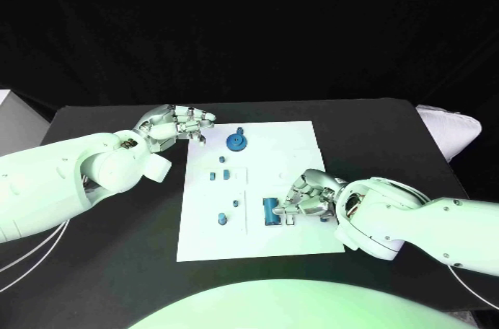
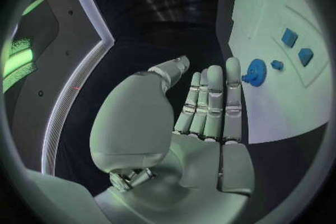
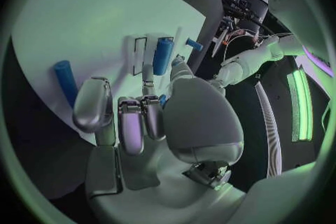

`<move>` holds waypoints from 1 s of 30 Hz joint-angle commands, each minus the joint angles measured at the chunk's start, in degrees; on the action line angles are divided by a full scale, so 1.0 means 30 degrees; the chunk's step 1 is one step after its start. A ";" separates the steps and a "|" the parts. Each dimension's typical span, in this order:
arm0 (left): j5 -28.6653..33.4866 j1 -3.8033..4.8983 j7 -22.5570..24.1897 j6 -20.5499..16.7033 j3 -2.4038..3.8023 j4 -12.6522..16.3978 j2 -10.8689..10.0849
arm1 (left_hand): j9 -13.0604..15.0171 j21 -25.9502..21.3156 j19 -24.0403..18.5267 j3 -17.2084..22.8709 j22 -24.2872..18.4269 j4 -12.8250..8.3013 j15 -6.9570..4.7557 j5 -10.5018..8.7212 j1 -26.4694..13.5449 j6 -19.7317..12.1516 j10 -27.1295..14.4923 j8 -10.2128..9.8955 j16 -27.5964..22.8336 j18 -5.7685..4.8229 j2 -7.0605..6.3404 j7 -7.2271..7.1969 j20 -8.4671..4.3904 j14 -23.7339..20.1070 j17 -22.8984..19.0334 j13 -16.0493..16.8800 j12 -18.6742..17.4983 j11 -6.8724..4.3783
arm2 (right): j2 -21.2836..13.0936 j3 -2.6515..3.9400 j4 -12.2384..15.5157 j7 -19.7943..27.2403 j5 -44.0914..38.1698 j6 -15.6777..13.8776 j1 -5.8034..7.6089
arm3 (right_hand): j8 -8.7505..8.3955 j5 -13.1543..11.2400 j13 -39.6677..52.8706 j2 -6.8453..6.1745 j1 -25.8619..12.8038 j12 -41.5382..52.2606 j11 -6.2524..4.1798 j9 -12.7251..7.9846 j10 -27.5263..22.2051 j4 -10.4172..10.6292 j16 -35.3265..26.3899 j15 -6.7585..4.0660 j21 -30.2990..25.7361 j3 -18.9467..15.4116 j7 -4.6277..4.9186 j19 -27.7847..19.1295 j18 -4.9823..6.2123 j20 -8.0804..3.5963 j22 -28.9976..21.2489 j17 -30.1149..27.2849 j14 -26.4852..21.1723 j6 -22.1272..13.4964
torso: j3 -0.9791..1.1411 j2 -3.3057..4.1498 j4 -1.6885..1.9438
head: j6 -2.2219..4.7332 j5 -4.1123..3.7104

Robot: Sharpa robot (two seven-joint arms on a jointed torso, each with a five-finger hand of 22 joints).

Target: Assemble the parts on the task board

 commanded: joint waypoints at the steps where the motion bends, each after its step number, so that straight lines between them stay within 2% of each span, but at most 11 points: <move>1: 0.0099 0.0000 0.0134 0.0232 0.0009 0.0035 0.0018 | -0.0026 -0.0121 0.0129 -0.0091 -0.0017 0.0010 0.0042 -0.0006 -0.0041 -0.0161 -0.0120 0.0123 -0.0056 0.0269 0.0195 -0.0017 -0.0002 0.0031 -0.0027 -0.0019 0.0074 0.0033 | -0.0367 -0.0004 0.0137 0.1872 -0.0216 -0.0213 -0.0022 | -0.0125 -0.0066 0.3623 0.0143 0.0754 0.0100 -0.0047 -0.0114 0.0949 0.0019 0.0101 -0.0040 -0.0127 0.0350 0.0079 0.0113 -0.0364 0.0010 0.0016 0.4537 0.1912 -0.0443 | 0.0002 -0.0012 0.0001 | 0.0001 -0.0081; 4: 0.0110 -0.0006 0.0221 0.0155 0.0008 0.0041 0.0016 | -0.0036 -0.0154 0.0140 -0.0107 -0.0040 0.0033 0.0047 -0.0003 -0.0034 -0.0190 -0.0184 0.0135 -0.0056 0.0270 0.0209 -0.0020 0.0003 0.0024 -0.0028 -0.0034 0.0078 0.0037 | -0.1073 -0.0001 0.0266 0.2522 0.0154 -0.0643 -0.0005 | -0.0247 0.0029 0.3743 0.0313 0.1395 0.0267 0.0009 -0.0210 0.1029 -0.0041 0.0102 0.0006 -0.0127 0.0640 0.0145 0.0128 -0.0369 0.0047 0.0053 0.4540 0.1913 -0.0580 | -0.0007 -0.0009 0.0012 | 0.0001 -0.0146; 13: 0.0137 -0.0023 0.0425 0.0000 0.0003 0.0058 -0.0001 | -0.0038 -0.0159 0.0144 -0.0108 -0.0044 0.0030 0.0046 -0.0001 -0.0023 -0.0193 -0.0183 0.0139 -0.0055 0.0271 0.0211 -0.0024 0.0003 0.0024 -0.0028 -0.0034 0.0086 0.0034 | -0.3943 -0.0004 0.0371 0.3783 0.0703 -0.0964 0.0373 | -0.0512 0.0451 0.3888 -0.0258 0.1990 0.0461 0.0175 -0.0385 0.1107 -0.0049 0.0132 0.0146 -0.0098 0.0760 0.0331 0.0153 -0.0386 0.0157 0.0142 0.4613 0.1930 -0.0871 | -0.0029 -0.0014 -0.0016 | 0.0001 -0.0370; 15: 0.0138 -0.0026 0.0439 -0.0005 0.0002 0.0056 0.0006 | -0.0038 -0.0164 0.0148 -0.0110 -0.0048 0.0029 0.0045 0.0000 -0.0012 -0.0193 -0.0176 0.0145 -0.0053 0.0272 0.0215 -0.0028 0.0003 0.0025 -0.0027 -0.0033 0.0099 0.0030 | -0.4416 -0.0010 0.0311 0.3815 0.0351 -0.0876 0.0395 | -0.0518 0.0500 0.3861 -0.0306 0.2049 0.0416 0.0180 -0.0394 0.1082 -0.0050 0.0121 0.0153 -0.0142 0.0773 0.0338 0.0139 -0.0378 0.0165 0.0121 0.4587 0.1924 -0.0867 | -0.0011 -0.0009 -0.0011 | 0.0001 -0.0419; 22: 0.0143 -0.0060 0.0435 0.0029 -0.0003 0.0040 0.0028 | -0.0038 -0.0164 0.0148 -0.0110 -0.0048 0.0029 0.0045 0.0000 -0.0012 -0.0193 -0.0176 0.0145 -0.0053 0.0272 0.0215 -0.0028 0.0003 0.0025 -0.0027 -0.0033 0.0099 0.0030 | -0.5235 -0.0030 0.0245 0.3317 -0.1362 -0.0294 0.0285 | -0.0446 0.0514 0.3804 -0.0433 0.2162 0.0317 0.0170 -0.0385 0.1027 -0.0004 0.0108 0.0156 -0.0177 0.0798 0.0312 0.0123 -0.0370 0.0184 0.0122 0.4556 0.1916 -0.0693 | 0.0027 -0.0015 -0.0048 | 0.0001 -0.0567; 30: 0.0145 -0.0100 0.0398 0.0092 -0.0006 0.0033 0.0047 | -0.0038 -0.0164 0.0148 -0.0110 -0.0048 0.0029 0.0045 0.0000 -0.0012 -0.0193 -0.0176 0.0145 -0.0053 0.0272 0.0215 -0.0028 0.0003 0.0025 -0.0027 -0.0033 0.0099 0.0030 | -0.5350 -0.0040 0.0273 0.2130 -0.3105 0.0403 -0.0120 | -0.0323 0.0361 0.3769 -0.0606 0.1879 0.0249 0.0131 -0.0367 0.0992 0.0094 0.0120 0.0132 -0.0103 0.0685 0.0255 0.0146 -0.0383 0.0184 0.0202 0.4590 0.1922 -0.0441 | -0.0002 0.0016 -0.0004 | 0.0001 -0.0686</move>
